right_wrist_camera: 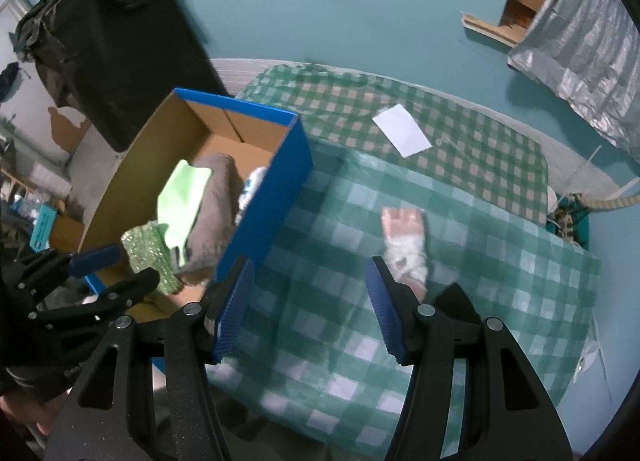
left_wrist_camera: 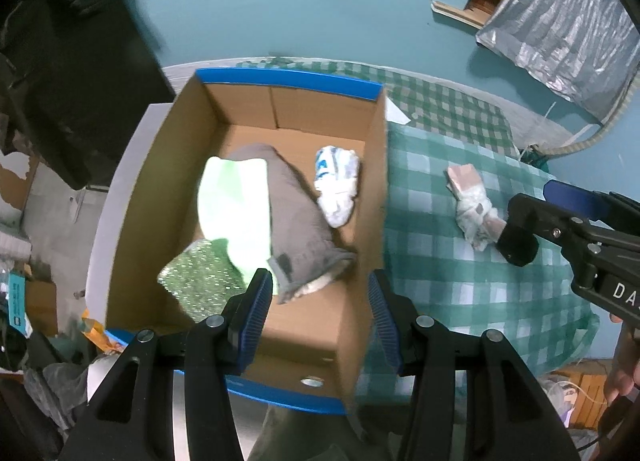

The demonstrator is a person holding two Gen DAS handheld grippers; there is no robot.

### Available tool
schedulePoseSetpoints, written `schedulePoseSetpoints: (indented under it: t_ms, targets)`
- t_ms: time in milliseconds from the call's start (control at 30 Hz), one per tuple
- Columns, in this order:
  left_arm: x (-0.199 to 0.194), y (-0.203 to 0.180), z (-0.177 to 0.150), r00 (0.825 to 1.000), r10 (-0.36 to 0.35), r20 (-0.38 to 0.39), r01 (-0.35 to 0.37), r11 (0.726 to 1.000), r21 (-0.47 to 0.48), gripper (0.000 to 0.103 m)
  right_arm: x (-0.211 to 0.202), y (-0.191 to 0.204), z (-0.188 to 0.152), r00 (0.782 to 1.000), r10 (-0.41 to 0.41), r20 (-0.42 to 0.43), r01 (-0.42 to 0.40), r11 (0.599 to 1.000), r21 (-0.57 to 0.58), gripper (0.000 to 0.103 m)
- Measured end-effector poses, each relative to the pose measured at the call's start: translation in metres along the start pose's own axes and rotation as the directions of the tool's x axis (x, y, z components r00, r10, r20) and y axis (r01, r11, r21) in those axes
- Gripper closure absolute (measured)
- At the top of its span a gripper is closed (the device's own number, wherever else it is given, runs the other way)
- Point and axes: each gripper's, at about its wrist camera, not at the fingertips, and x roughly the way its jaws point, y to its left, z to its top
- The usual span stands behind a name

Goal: Organize soft objects
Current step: 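Move both tools back over the wrapped bundle and black sock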

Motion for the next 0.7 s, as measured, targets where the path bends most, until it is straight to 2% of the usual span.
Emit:
schedulePoseSetpoints:
  t_ms: [400,700]
  targets:
    - [0.003,-0.04,0.001,1.0,-0.021,0.001,0.021,0.999,0.04,0.052,-0.007,-0.05,-0.024,0.999,-0.043,-0.013,0.044,0.998,0.037,0.045]
    - [0.017,-0.074,0.004,0.999,-0.025,-0.025,0.027,0.996,0.087,0.052,0.005,-0.102,-0.048,0.997,-0.047,-0.059,0.051,0.996,0.07,0.045]
